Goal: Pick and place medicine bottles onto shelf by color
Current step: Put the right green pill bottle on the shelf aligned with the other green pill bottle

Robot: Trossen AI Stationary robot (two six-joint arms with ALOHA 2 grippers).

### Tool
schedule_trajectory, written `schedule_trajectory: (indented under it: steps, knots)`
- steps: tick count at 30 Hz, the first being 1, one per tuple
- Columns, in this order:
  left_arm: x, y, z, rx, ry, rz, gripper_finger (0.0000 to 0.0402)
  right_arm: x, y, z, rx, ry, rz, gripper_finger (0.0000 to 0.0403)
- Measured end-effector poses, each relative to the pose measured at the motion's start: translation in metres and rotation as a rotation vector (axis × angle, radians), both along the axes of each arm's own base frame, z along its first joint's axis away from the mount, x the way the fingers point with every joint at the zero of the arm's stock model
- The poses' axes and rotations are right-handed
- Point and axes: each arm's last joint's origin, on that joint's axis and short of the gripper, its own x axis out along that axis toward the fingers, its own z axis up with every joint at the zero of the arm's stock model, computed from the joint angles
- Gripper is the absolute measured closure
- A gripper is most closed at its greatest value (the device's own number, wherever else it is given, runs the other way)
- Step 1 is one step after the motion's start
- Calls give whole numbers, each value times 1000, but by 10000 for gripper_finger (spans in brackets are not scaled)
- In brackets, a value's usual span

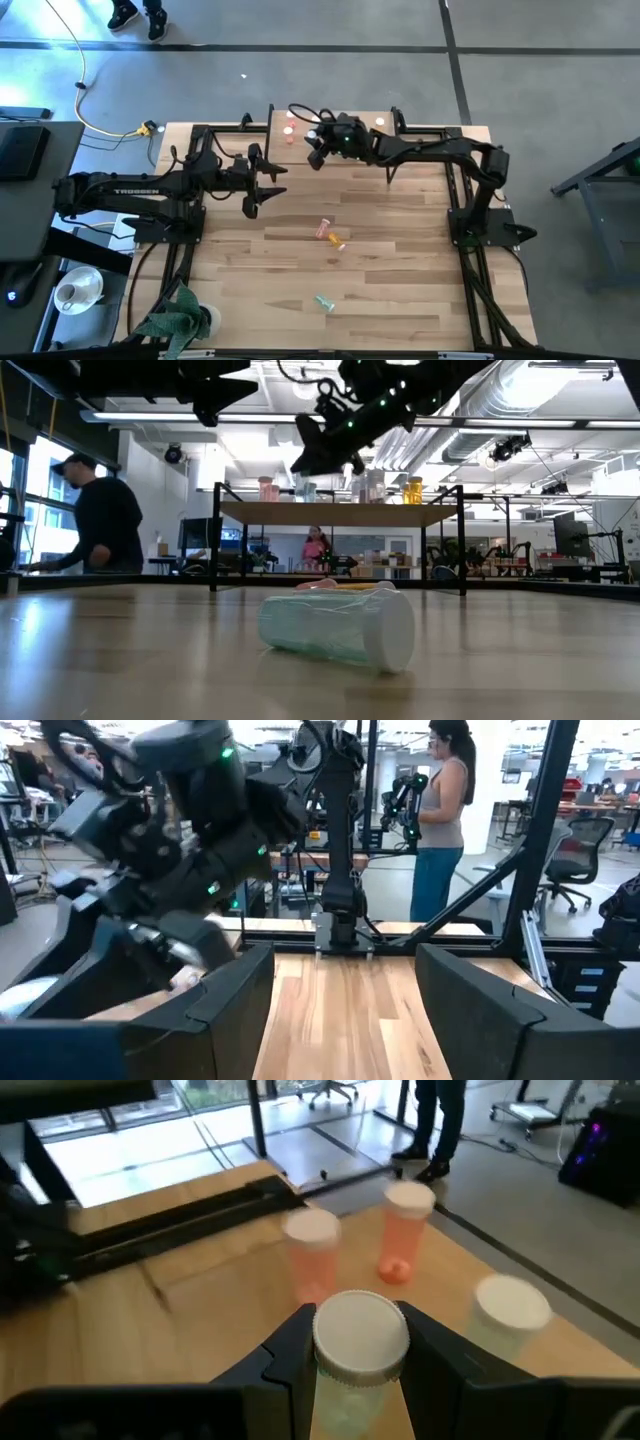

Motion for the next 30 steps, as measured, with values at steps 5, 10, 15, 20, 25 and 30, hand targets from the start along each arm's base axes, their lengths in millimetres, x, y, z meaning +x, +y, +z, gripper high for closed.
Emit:
schedule_trajectory:
  steps: [5, 10, 15, 20, 25, 30]
  knots:
    - [0, 0, 0, -1, 2, 0, 167, 2, -6, -13, 15, 30, -34, 302]
    - [0, 0, 0, -1, 3, 0, 167, 4, -9, -18, 15, 36, -62, 302]
    - [0, 0, 0, -1, 4, -2, 167, 4, -9, -19, 15, 40, -65, 302]
    - [0, 0, 0, -1, 4, -2, 167, 4, -9, -19, -3, 52, -56, 302]
    - [0, 0, 0, -1, 4, -2, 167, 4, -9, -19, -5, 55, -55, 302]
    - [0, 0, 0, -1, 4, -2, 167, 4, -9, -19, -4, 60, -56, 293]
